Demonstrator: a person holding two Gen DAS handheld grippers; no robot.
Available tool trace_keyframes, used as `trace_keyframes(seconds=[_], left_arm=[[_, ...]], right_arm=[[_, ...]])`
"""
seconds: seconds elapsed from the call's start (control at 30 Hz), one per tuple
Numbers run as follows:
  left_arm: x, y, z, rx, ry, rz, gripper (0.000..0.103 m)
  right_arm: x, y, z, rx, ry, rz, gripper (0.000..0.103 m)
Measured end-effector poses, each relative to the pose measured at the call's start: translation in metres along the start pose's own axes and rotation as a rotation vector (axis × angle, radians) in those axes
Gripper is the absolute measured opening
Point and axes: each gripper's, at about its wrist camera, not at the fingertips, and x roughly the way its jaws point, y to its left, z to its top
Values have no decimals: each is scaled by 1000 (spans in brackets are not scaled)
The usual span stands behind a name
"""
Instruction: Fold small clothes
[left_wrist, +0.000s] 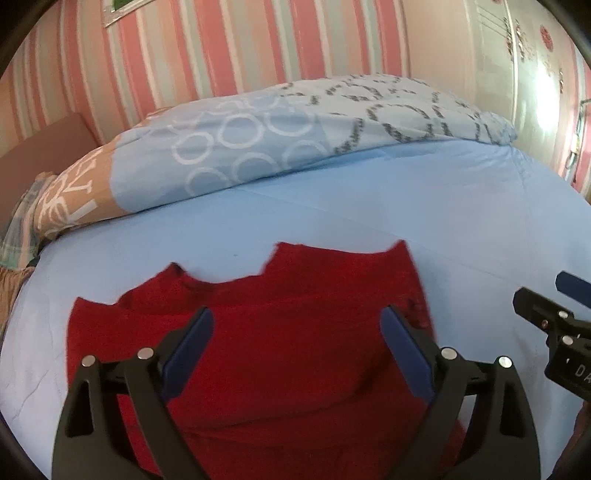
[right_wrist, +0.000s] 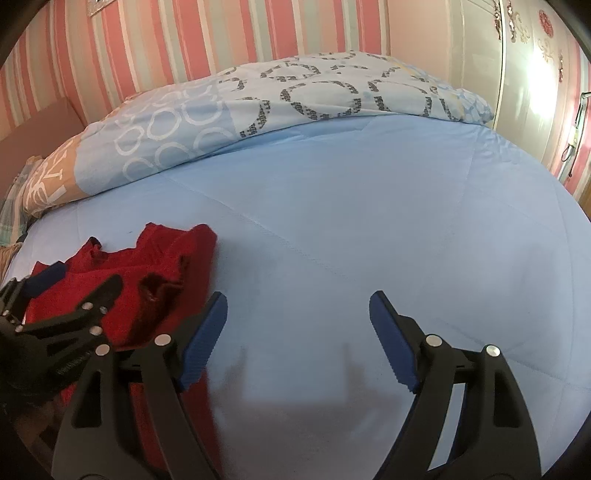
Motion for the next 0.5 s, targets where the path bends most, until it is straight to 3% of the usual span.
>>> trace_keyframes(seconds=[0.13, 0.27, 0.37, 0.5], left_arm=[[-4, 47, -5, -54, -6, 31, 92], [-3, 118, -18, -139, 7, 113, 92], [1, 162, -29, -214, 30, 164, 92], [17, 195, -52, -229, 94, 210, 92]], right_arm=[[1, 29, 3, -31, -8, 5, 82], [7, 72, 10, -71, -17, 17, 83], [11, 114, 12, -149, -33, 19, 90], [42, 147, 3, -285, 14, -137, 93]])
